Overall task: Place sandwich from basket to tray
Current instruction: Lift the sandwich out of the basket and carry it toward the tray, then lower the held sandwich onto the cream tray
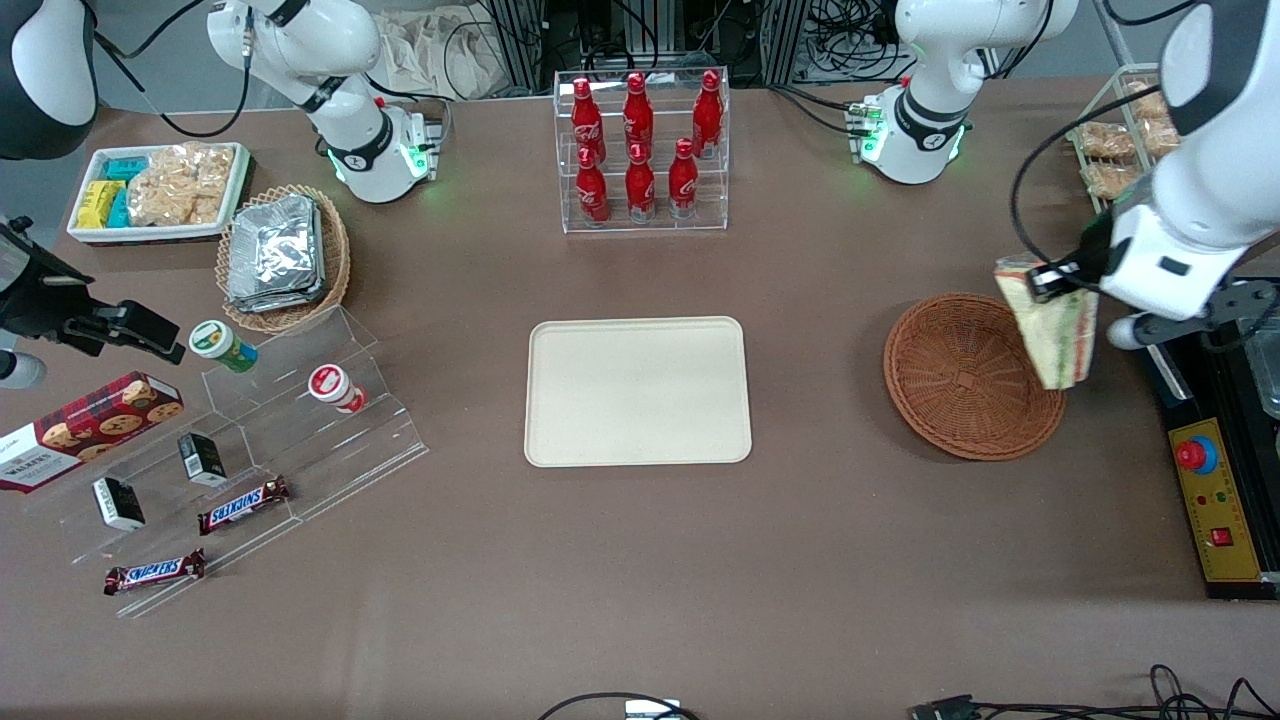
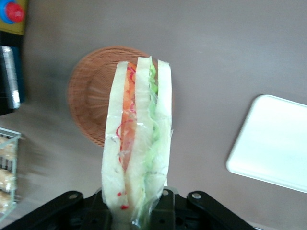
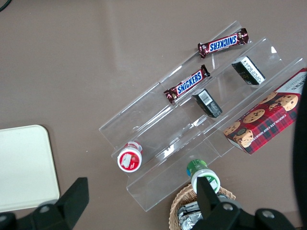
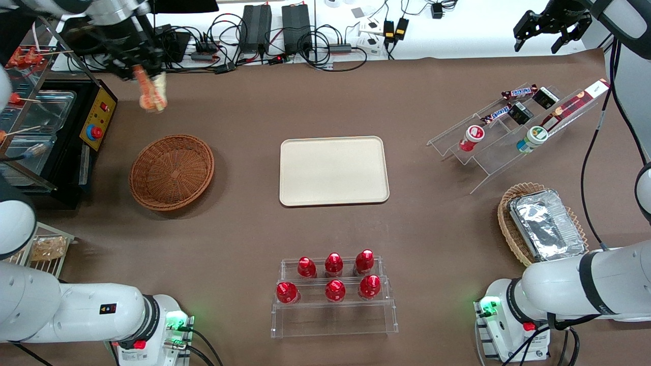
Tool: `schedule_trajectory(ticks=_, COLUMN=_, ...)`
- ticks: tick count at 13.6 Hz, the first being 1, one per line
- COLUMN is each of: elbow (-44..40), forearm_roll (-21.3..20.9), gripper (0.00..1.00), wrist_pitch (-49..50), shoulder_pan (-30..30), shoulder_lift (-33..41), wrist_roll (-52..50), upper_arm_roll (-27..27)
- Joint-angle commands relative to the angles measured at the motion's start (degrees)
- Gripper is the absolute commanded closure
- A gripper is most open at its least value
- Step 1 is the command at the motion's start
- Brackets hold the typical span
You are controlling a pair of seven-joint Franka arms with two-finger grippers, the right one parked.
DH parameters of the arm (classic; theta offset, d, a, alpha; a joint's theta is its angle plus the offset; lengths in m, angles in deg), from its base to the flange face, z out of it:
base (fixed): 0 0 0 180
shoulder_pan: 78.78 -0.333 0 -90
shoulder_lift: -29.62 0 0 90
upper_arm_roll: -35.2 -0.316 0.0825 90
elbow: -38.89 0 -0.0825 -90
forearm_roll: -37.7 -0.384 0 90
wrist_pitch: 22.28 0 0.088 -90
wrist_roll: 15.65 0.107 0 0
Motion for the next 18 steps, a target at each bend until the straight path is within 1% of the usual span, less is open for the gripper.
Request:
schedule_trajectory(ticks=1, elbow=-7.3, forearm_roll=-0.6, gripper=0.96, wrist_pitch=2.5, shoulder_pan=0.3, shoulder_lift=-6.0, wrist_roll=-9.5, upper_arm_roll=11.2)
schedule_trajectory(ticks=2, elbow=-8.7, forearm_roll=-1.0, gripper=0.96, wrist_pitch=2.2, shoulder_pan=0.3, shoulder_lift=-8.0, wrist_roll=-14.0, upper_arm_roll=16.4)
schedule_trajectory(ticks=4, elbow=-11.6, forearm_roll=-5.5, gripper=0.96, wrist_pitch=0.9, shoulder_pan=0.4, shoulder_lift=-13.7, wrist_roll=-20.8, upper_arm_roll=26.6)
schedule_trajectory(ticks=5, elbow=-12.6, forearm_roll=-8.2, gripper=0.96, wrist_pitch=0.3, shoulder_pan=0.7, shoulder_lift=-16.1, wrist_roll=-23.5, upper_arm_roll=30.4)
schedule_trajectory(ticks=6, elbow=-12.2, forearm_roll=-11.0, gripper=0.96, wrist_pitch=-1.0, shoulder_pan=1.1, shoulder_lift=-17.9, wrist_roll=-25.2, upper_arm_roll=32.3)
schedule_trajectory(ticks=7, elbow=-11.1, forearm_roll=-12.0, gripper=0.94, wrist_pitch=-3.8, shoulder_pan=1.3, shoulder_lift=-18.9, wrist_roll=-25.6, upper_arm_roll=33.0)
schedule_trajectory(ticks=8, elbow=-7.6, forearm_roll=-12.2, gripper=0.94, wrist_pitch=-7.5, shoulder_pan=2.0, shoulder_lift=-19.2, wrist_roll=-25.6, upper_arm_roll=33.0)
schedule_trajectory(ticks=10, elbow=1.4, forearm_roll=-14.0, gripper=0.93, wrist_pitch=-18.0, shoulder_pan=2.0, shoulder_lift=-19.2, wrist_roll=-26.0, upper_arm_roll=32.9)
schedule_trajectory(ticks=12, elbow=9.6, forearm_roll=-17.0, gripper=0.93, wrist_pitch=-28.9, shoulder_pan=2.0, shoulder_lift=-21.2, wrist_roll=-29.5, upper_arm_roll=32.3)
schedule_trajectory(ticks=13, elbow=11.0, forearm_roll=-19.1, gripper=0.93, wrist_pitch=-32.3, shoulder_pan=2.0, shoulder_lift=-23.8, wrist_roll=-32.2, upper_arm_roll=32.1)
schedule_trajectory(ticks=15, elbow=11.0, forearm_roll=-26.3, gripper=0.93, wrist_pitch=-33.7, shoulder_pan=2.2, shoulder_lift=-29.4, wrist_roll=-34.6, upper_arm_roll=32.1)
schedule_trajectory(ticks=16, elbow=11.1, forearm_roll=-28.8, gripper=0.93, wrist_pitch=-34.3, shoulder_pan=2.3, shoulder_lift=-31.4, wrist_roll=-36.6, upper_arm_roll=32.1)
schedule_trajectory(ticks=18, elbow=11.2, forearm_roll=-29.7, gripper=0.93, wrist_pitch=-36.6, shoulder_pan=3.0, shoulder_lift=-34.2, wrist_roll=-38.3, upper_arm_roll=32.1)
